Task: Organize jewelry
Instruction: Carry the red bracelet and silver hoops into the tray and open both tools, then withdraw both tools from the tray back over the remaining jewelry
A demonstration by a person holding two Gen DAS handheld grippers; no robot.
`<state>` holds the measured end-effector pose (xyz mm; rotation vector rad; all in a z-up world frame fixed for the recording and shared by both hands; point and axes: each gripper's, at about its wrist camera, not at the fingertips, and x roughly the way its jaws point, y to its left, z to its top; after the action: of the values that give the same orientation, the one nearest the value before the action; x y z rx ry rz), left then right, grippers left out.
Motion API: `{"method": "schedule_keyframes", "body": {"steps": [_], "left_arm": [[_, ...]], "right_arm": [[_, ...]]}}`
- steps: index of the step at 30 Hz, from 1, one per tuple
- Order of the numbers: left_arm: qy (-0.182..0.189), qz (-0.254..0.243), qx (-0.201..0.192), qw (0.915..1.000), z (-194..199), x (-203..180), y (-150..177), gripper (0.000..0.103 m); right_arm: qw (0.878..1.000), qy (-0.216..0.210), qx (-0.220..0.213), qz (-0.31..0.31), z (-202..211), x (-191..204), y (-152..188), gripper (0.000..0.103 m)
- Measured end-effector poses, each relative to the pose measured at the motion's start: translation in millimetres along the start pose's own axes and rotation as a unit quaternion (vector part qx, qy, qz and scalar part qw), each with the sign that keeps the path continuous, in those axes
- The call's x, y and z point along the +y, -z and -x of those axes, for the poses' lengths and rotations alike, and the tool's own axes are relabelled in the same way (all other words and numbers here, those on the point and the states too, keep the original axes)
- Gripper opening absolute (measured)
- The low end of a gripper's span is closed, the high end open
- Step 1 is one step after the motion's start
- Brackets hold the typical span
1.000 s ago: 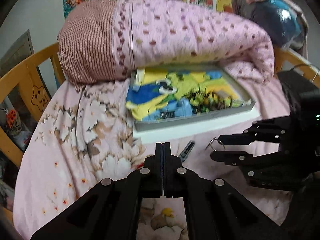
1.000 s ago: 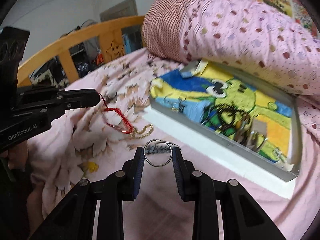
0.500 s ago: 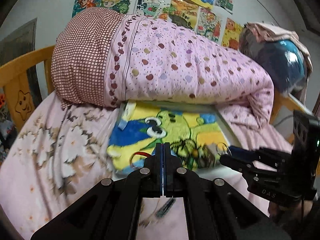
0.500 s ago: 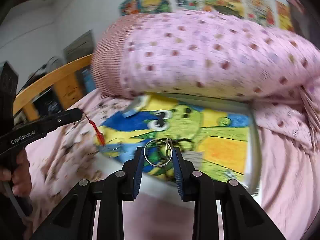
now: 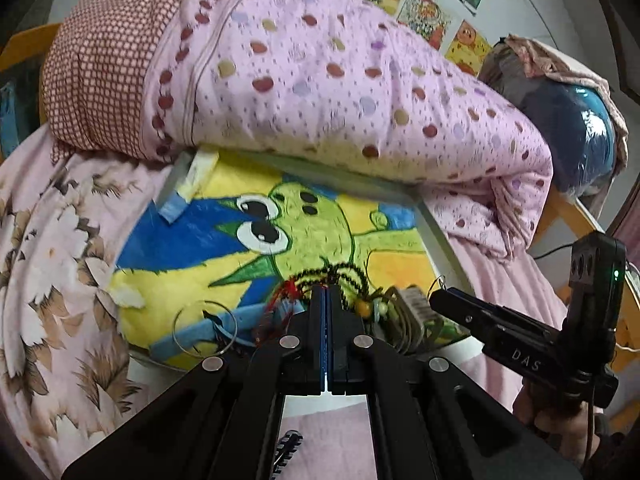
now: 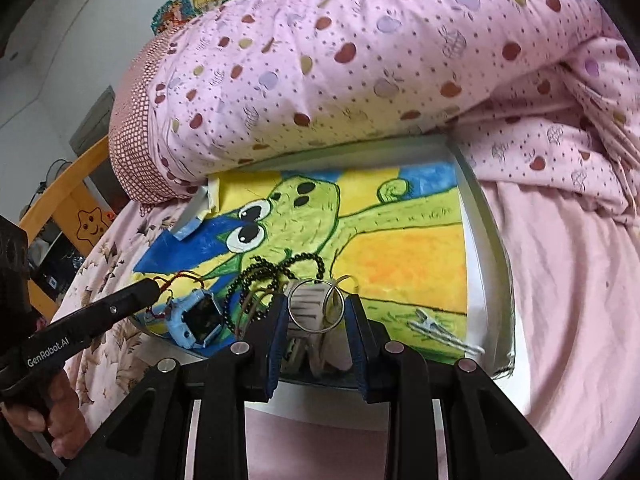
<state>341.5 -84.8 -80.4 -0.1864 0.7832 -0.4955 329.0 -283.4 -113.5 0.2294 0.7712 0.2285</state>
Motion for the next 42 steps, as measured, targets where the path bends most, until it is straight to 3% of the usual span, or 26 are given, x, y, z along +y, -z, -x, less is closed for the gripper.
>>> {"method": "schedule_keyframes", "body": {"steps": [10, 13, 14, 16, 18, 21, 23, 25, 30, 31, 32, 34, 35, 42], "left_arm": [[0.005, 0.007, 0.036, 0.9993, -10.4, 2.1, 4.7, 0.000], [0.002, 0.011, 0.038, 0.9992, -10.1, 4.2, 3.9, 0.002], [0.002, 0.012, 0.037, 0.9992, -9.7, 4.2, 3.6, 0.006], [0.003, 0.013, 0.034, 0.9993, -7.7, 3.8, 3.3, 0.033], [0.007, 0.017, 0.019, 0.9996, -1.6, 3.5, 2.6, 0.044], [0.004, 0.010, 0.013, 0.9999, 3.6, 0.0, -0.7, 0.045], [-0.002, 0.006, 0.008, 0.9999, 7.8, -2.2, -2.9, 0.051], [-0.005, 0.010, -0.005, 0.9999, 16.4, -2.8, -4.8, 0.065], [-0.027, 0.006, -0.037, 0.9989, 40.8, -7.2, -11.7, 0.066], [-0.036, 0.000, -0.044, 0.9984, 46.0, -9.6, -12.4, 0.067], [-0.045, -0.006, -0.051, 0.9977, 51.2, -12.2, -12.5, 0.070], [-0.060, -0.013, -0.068, 0.9958, 63.7, -16.1, -11.4, 0.095], [-0.068, -0.011, -0.081, 0.9944, 71.0, -17.2, -10.2, 0.099], [-0.126, -0.014, -0.133, 0.9829, 117.3, -15.5, -3.0, 0.101]], "right_arm": [[1.000, -0.003, 0.011, -0.020, 0.2, -7.7, -0.2, 0.028], [1.000, -0.002, 0.010, -0.022, 0.4, -7.6, -1.3, 0.033], [1.000, 0.000, 0.009, -0.022, 1.1, -7.8, -1.4, 0.037], [1.000, 0.001, 0.005, -0.024, 3.2, -8.4, -1.9, 0.042], [1.000, 0.002, 0.000, -0.026, 5.4, -9.0, -3.2, 0.045], [1.000, 0.008, -0.014, -0.026, 11.5, -9.1, -4.3, 0.058], [0.999, 0.011, -0.032, -0.025, 20.1, -8.1, -5.6, 0.066], [0.998, 0.010, -0.049, -0.023, 28.3, -6.9, -7.1, 0.072], [0.995, 0.001, -0.094, -0.020, 54.2, -0.6, -9.2, 0.090], [0.994, 0.003, -0.104, -0.016, 60.3, 1.6, -8.9, 0.100], [0.993, 0.004, -0.119, -0.010, 68.6, 4.7, -7.7, 0.103], [0.991, 0.007, -0.137, 0.005, 80.4, 11.3, -6.7, 0.103], [0.990, 0.009, -0.143, 0.011, 84.9, 14.3, -5.9, 0.103], [0.980, 0.034, -0.185, 0.071, 115.9, 42.2, 6.6, 0.103]]}}
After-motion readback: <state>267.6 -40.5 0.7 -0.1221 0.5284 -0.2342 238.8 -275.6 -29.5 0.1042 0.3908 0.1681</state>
